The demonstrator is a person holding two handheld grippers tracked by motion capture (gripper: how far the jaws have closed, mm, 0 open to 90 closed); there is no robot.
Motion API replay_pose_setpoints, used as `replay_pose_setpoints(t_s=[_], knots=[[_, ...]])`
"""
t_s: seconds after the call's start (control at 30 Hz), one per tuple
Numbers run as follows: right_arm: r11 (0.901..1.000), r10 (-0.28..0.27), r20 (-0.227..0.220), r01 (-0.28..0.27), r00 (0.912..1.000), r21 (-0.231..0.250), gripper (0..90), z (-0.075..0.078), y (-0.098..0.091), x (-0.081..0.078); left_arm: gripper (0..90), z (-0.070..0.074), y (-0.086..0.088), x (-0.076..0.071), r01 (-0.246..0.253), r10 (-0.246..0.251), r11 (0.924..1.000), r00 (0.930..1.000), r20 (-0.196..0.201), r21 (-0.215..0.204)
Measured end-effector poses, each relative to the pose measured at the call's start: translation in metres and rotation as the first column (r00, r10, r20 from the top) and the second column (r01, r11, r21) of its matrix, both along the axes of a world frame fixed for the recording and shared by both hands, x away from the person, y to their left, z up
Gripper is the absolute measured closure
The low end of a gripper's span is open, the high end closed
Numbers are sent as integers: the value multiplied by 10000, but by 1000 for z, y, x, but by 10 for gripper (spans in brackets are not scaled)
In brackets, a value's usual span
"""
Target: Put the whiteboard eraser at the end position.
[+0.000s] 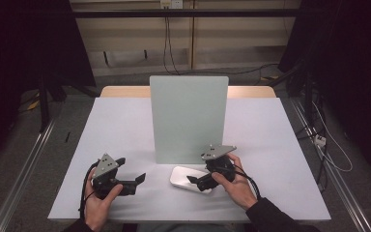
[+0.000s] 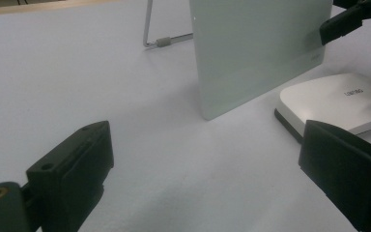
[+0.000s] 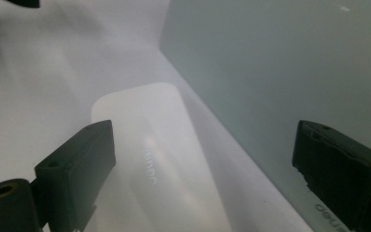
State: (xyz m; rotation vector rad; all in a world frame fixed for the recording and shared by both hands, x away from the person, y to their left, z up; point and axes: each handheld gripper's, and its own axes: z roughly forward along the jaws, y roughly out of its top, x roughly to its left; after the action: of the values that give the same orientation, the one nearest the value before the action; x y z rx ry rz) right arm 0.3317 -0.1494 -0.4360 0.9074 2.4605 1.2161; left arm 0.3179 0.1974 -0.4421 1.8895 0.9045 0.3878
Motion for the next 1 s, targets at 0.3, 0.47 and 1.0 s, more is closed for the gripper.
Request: replay_pose_setpoints(t_s=[0.3,0.47,1.0], knots=[[9943,-1061,334,1056,9938,159,60,1,-10,-4,52,0,0,0,2,-2,10000,10000,0,-14],[9911,-1315,454,1304,9903,280,58,2,-15,-9,52,0,1,0,-32,32,10000,10000,16,-18],[9630,-2671,639,2640,9615,536,68,0,-59,-21,52,1,2,0,-179,179,9998,9998,7,-97]])
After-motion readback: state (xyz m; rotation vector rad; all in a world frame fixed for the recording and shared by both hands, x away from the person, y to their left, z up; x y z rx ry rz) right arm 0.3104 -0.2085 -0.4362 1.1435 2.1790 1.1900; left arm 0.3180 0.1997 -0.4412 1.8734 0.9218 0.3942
